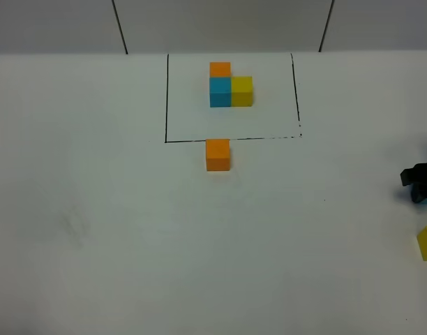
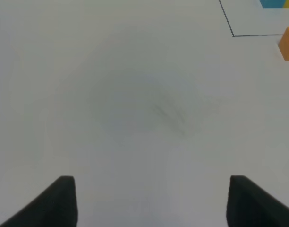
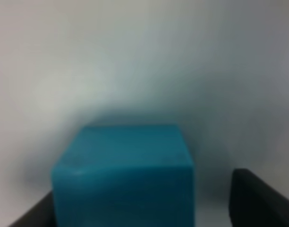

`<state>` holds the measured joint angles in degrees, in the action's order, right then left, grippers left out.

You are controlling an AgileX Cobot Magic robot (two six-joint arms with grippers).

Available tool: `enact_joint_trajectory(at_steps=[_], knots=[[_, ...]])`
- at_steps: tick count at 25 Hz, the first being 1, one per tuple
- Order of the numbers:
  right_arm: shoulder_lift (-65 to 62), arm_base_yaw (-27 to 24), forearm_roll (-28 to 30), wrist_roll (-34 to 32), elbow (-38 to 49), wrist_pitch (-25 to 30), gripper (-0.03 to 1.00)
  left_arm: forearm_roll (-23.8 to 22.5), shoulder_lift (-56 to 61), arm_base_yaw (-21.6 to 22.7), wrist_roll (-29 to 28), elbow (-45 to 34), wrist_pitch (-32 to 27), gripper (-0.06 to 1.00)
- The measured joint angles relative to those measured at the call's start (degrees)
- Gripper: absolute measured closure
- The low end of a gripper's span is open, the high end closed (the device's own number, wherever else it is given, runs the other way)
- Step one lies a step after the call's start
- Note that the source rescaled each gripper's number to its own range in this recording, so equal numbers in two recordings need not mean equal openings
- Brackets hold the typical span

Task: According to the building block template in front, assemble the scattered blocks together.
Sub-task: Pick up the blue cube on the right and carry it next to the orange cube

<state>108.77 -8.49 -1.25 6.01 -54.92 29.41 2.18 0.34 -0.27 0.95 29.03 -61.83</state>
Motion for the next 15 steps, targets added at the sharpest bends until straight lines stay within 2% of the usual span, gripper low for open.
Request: enact_joint_trajectory(at_steps=[3,5,6,11,15], knots=[[0.77,0.00,-0.23,-1.10,-0.27,-0.79,0.75,0.00,0.00,0.00,0.00,0.00,0.00,0.48],[0.85,0.00,-0.23,-1.89,-0.51,-1.10,0.93,0.00,0.00,0.00,0.00,0.00,0.00,0.48],[0.85,0.00,-0.23,-2.34,-0.68,-1.01,0.97,0.00,0.00,0.00,0.00,0.00,0.00,0.48],[1.07,1.49,1.25,-2.77,-3.72,4.25,0.96,0.00,0.00,0.00,0.00,0.00,0.00,0.48],[-2.72,6.22,2.32,-5.32,-5.90,8.67,0.96,0.00,0.00,0.00,0.00,0.00,0.00,0.48]])
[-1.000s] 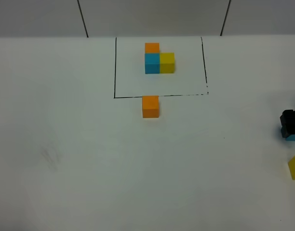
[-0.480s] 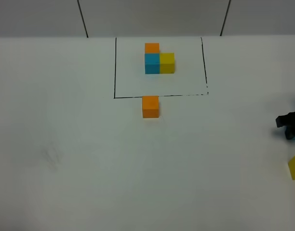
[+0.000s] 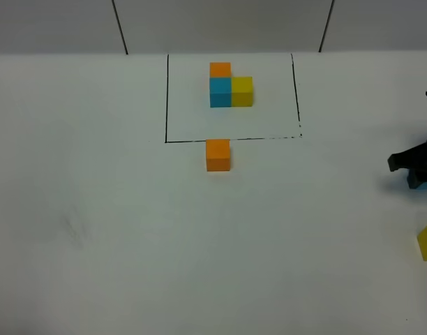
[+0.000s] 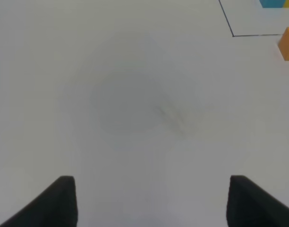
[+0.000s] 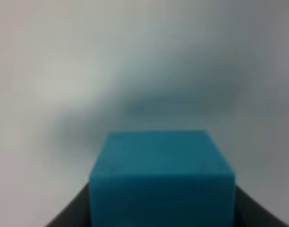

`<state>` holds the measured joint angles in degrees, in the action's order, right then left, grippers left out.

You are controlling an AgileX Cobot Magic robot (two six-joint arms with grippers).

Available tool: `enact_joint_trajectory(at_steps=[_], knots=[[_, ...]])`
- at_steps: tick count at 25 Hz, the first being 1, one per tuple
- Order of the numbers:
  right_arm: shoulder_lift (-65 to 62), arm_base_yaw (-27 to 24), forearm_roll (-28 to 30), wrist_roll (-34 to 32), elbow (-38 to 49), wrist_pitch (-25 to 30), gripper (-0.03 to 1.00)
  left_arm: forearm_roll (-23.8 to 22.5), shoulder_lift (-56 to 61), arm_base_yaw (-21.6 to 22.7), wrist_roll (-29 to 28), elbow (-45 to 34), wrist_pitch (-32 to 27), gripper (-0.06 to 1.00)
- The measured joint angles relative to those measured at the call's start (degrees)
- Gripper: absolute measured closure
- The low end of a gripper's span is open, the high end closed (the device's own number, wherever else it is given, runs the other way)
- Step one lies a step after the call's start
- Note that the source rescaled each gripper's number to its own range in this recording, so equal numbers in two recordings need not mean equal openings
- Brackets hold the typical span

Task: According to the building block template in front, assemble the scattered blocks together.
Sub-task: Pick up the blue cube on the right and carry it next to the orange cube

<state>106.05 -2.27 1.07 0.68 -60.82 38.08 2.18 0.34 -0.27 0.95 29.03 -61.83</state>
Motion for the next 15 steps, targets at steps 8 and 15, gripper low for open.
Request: enact_joint_trajectory(at_steps=[8,15], knots=[[-8.35,23.19,8.10,-29.87,-0.39,6.70,0.96,0.05,0.00,0.00,0.00,0.00,-0.05,0.48],[-4.52,41.08,17.44,-55.35,-2.85,7.93,0.96,0.05,0.00,0.00,0.00,0.00,-0.05,0.48]])
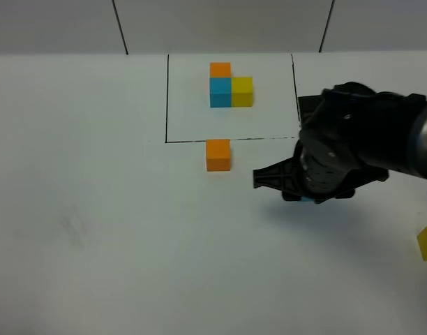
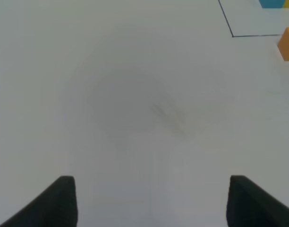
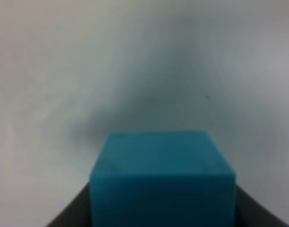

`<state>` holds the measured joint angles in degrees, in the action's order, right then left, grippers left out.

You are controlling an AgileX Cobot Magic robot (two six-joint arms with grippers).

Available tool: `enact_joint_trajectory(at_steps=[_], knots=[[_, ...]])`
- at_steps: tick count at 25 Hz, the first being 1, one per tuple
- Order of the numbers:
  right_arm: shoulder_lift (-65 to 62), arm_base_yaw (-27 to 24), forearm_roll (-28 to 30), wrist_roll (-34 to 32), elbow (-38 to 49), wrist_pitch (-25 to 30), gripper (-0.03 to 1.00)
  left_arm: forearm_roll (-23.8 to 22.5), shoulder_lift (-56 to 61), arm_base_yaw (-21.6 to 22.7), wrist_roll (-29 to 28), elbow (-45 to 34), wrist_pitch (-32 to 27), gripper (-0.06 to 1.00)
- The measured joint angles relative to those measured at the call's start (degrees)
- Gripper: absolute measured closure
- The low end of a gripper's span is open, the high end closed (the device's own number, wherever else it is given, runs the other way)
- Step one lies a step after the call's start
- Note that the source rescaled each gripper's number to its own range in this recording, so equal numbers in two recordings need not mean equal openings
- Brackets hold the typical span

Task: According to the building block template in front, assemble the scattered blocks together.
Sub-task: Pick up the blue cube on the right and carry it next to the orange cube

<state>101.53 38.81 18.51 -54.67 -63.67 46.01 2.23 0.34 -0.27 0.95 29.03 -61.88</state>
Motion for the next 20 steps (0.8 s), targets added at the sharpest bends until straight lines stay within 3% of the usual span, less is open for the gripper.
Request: enact_joint_trajectory(at_steps=[7,20], knots=[[9.45,5.53,-3.85,-0.53,-9.75,0.70,0.96,0.05,0.00,0.00,0.00,0.00,0.00,0.48],[24.12,6.06,-6.65,3.71,-26.39,2.40,0.96,0.05,0.00,0.00,0.00,0.00,0.00,0.48]])
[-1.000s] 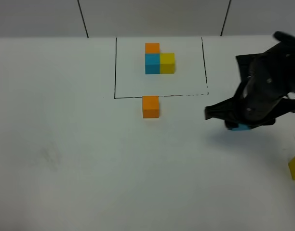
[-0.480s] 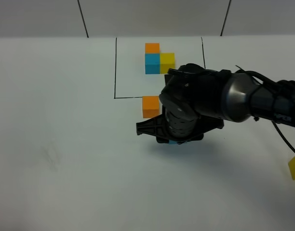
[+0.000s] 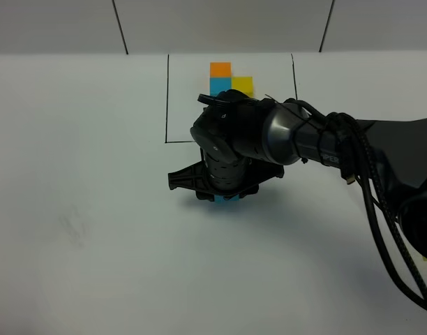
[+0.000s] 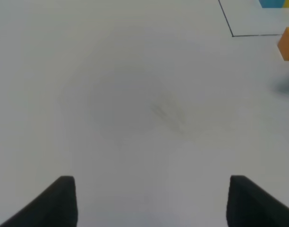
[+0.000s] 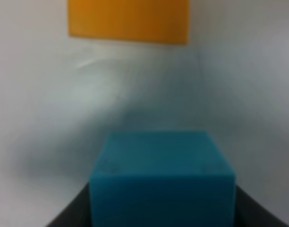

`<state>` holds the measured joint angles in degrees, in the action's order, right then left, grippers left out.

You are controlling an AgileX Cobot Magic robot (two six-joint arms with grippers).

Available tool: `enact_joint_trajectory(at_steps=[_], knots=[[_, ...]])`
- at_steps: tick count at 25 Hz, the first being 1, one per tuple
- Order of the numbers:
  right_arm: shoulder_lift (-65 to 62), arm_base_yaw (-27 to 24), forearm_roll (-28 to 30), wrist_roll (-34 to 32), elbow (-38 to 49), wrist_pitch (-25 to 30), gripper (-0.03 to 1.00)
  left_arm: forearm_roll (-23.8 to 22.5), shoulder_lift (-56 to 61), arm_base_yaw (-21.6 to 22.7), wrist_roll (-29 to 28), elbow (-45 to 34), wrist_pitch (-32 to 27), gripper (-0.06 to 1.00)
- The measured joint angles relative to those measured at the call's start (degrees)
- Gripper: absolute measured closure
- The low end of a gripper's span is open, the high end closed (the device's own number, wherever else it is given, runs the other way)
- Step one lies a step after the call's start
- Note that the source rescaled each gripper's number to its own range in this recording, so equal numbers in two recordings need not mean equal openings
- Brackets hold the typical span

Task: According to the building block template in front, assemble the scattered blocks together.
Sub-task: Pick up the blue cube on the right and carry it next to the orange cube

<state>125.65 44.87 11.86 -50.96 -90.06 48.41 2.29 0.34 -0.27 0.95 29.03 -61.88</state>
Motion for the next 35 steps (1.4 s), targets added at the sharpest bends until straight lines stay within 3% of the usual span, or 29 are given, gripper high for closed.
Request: enact_joint_trajectory(at_steps=[12,35], knots=[[5.59,-0.68,-4.74,3.63,-5.55,0.40,0.96,0.00,0.00,0.00,0.00,0.00,0.00,0.48],[5.82,-2.45,-4.11,3.85,-5.89,0.09,0.96,0.00,0.00,0.00,0.00,0.00,0.00,0.48]])
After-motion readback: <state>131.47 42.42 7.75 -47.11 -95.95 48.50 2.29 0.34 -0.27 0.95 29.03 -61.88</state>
